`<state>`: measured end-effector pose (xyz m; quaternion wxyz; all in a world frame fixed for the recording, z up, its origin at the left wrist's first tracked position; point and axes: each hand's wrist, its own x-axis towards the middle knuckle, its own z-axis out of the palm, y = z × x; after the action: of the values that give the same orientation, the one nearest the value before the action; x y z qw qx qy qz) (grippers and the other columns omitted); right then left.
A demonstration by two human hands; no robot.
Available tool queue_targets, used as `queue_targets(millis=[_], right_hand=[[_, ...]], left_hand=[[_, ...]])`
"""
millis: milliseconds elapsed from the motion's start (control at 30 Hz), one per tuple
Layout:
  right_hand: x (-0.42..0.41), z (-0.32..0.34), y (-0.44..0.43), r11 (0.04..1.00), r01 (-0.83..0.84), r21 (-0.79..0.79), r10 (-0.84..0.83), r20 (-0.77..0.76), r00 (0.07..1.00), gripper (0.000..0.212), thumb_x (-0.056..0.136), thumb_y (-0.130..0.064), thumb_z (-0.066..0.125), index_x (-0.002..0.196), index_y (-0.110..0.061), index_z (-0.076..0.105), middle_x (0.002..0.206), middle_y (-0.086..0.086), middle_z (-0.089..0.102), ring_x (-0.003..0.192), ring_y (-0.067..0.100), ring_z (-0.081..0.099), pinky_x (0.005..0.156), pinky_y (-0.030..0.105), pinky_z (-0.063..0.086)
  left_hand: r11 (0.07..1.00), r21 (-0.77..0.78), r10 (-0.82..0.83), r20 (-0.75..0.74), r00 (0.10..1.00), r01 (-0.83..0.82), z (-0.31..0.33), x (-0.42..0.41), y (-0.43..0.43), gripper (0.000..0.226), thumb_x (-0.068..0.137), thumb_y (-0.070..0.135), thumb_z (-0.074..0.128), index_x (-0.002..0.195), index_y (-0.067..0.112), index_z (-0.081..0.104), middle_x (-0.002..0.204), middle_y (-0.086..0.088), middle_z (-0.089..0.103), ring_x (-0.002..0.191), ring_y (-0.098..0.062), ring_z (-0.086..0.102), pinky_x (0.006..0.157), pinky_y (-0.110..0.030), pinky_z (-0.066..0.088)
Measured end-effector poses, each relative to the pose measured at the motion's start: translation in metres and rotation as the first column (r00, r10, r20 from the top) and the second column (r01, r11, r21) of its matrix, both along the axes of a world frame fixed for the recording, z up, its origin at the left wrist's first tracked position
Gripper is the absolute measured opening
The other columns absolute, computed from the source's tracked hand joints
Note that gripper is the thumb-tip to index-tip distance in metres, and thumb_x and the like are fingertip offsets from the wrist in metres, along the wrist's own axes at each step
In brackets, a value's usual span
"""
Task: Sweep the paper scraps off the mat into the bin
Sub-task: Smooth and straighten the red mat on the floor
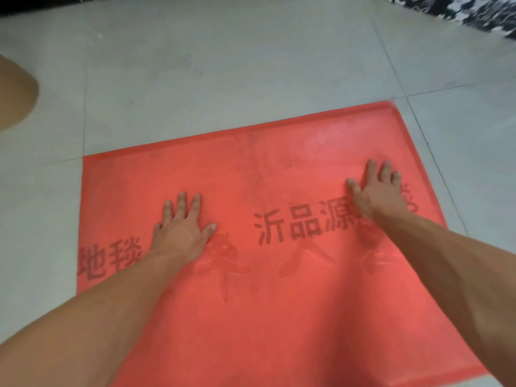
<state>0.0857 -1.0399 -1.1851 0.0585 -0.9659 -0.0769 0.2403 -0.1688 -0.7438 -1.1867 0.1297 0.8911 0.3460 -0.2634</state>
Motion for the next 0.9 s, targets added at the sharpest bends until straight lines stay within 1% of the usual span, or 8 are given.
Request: queue_targets(millis=[167, 233, 367, 533, 633, 700, 800, 900], right_hand=[[0.004, 0.006, -0.009, 0.993, -0.003, -0.115, 0.000, -0.024, 1.000, 0.070, 0.094, -0.063, 0.024, 0.153, -0.035, -0.002, 0.163, 0.000, -0.010, 0.150, 0.024, -0.005, 0.107, 0.072, 0.005], [0.007, 0.007, -0.024, 0.994, 0.067, -0.091, -0.069, -0.014, 0.998, 0.072, 0.094, -0.064, 0.026, 0.154, -0.036, -0.001, 0.163, 0.001, -0.011, 0.150, 0.025, -0.006, 0.110, 0.070, 0.008], [0.011, 0.001, -0.048, 0.996, 0.018, -0.090, -0.017, 0.009, 1.000, 0.077, 0.092, -0.066, 0.029, 0.154, -0.033, 0.000, 0.163, 0.006, -0.008, 0.150, 0.028, -0.003, 0.114, 0.062, 0.010], [0.009, 0.006, -0.038, 0.994, 0.067, -0.087, -0.067, 0.004, 0.998, 0.077, 0.093, -0.063, 0.032, 0.155, -0.030, 0.001, 0.162, 0.012, -0.007, 0.149, 0.032, -0.005, 0.115, 0.062, 0.010], [-0.007, 0.014, -0.021, 0.998, -0.029, -0.058, 0.032, 0.059, 0.998, 0.073, 0.094, -0.060, 0.030, 0.155, -0.028, 0.004, 0.163, 0.010, -0.004, 0.149, 0.031, -0.003, 0.115, 0.062, 0.011], [-0.027, 0.017, -0.004, 0.988, -0.154, -0.032, 0.156, 0.084, 0.984, 0.071, 0.095, -0.060, 0.030, 0.154, -0.030, 0.005, 0.163, 0.006, -0.002, 0.149, 0.030, -0.002, 0.115, 0.061, 0.010], [-0.060, 0.018, 0.021, 0.964, -0.267, 0.017, 0.265, 0.087, 0.960, 0.070, 0.094, -0.059, 0.032, 0.154, -0.032, 0.008, 0.164, 0.002, 0.000, 0.150, 0.029, -0.001, 0.115, 0.060, 0.009], [-0.088, 0.018, 0.039, 0.943, -0.329, 0.039, 0.325, 0.085, 0.942, 0.069, 0.095, -0.059, 0.032, 0.154, -0.032, 0.010, 0.164, 0.003, 0.002, 0.150, 0.028, 0.000, 0.116, 0.059, 0.010]], left_hand=[[0.999, -0.011, -0.032, -0.070, 0.997, 0.031, -0.008, 0.005, 0.005, 0.083, 0.094, 0.060, 0.035, 0.155, 0.026, -0.009, 0.162, -0.009, -0.019, 0.149, -0.038, -0.011, 0.119, -0.054, 0.012], [1.000, -0.016, -0.017, -0.078, 0.997, 0.015, -0.008, 0.006, 0.004, 0.082, 0.095, 0.058, 0.036, 0.155, 0.026, -0.010, 0.162, -0.008, -0.020, 0.148, -0.038, -0.012, 0.119, -0.053, 0.011], [0.999, 0.006, -0.045, -0.077, 0.996, 0.046, -0.011, 0.005, 0.004, 0.084, 0.095, 0.059, 0.035, 0.154, 0.024, -0.012, 0.162, -0.011, -0.019, 0.148, -0.037, -0.013, 0.119, -0.054, 0.011], [0.999, 0.013, -0.029, -0.120, 0.992, 0.030, -0.017, 0.010, 0.006, 0.086, 0.093, 0.059, 0.035, 0.154, 0.022, -0.013, 0.162, -0.012, -0.019, 0.149, -0.034, -0.015, 0.119, -0.055, 0.010], [0.999, 0.003, 0.042, -0.142, 0.989, -0.041, -0.007, 0.018, -0.002, 0.084, 0.094, 0.053, 0.040, 0.155, 0.022, -0.011, 0.162, -0.010, -0.020, 0.149, -0.036, -0.011, 0.119, -0.053, 0.013], [0.997, 0.015, 0.077, -0.073, 0.994, -0.076, 0.005, 0.023, -0.013, 0.081, 0.095, 0.047, 0.044, 0.156, 0.019, -0.002, 0.164, -0.010, -0.010, 0.150, -0.036, -0.001, 0.119, -0.049, 0.016], [0.999, 0.054, -0.007, 0.161, 0.987, -0.002, 0.016, 0.021, -0.038, 0.074, 0.094, 0.039, 0.047, 0.155, 0.014, 0.013, 0.163, -0.014, 0.010, 0.149, -0.033, 0.011, 0.120, -0.042, 0.016], [0.997, 0.008, -0.078, 0.261, 0.962, 0.079, 0.021, 0.015, -0.069, 0.073, 0.094, 0.037, 0.047, 0.155, 0.015, 0.014, 0.163, -0.012, 0.014, 0.150, -0.029, 0.011, 0.121, -0.038, 0.013]])
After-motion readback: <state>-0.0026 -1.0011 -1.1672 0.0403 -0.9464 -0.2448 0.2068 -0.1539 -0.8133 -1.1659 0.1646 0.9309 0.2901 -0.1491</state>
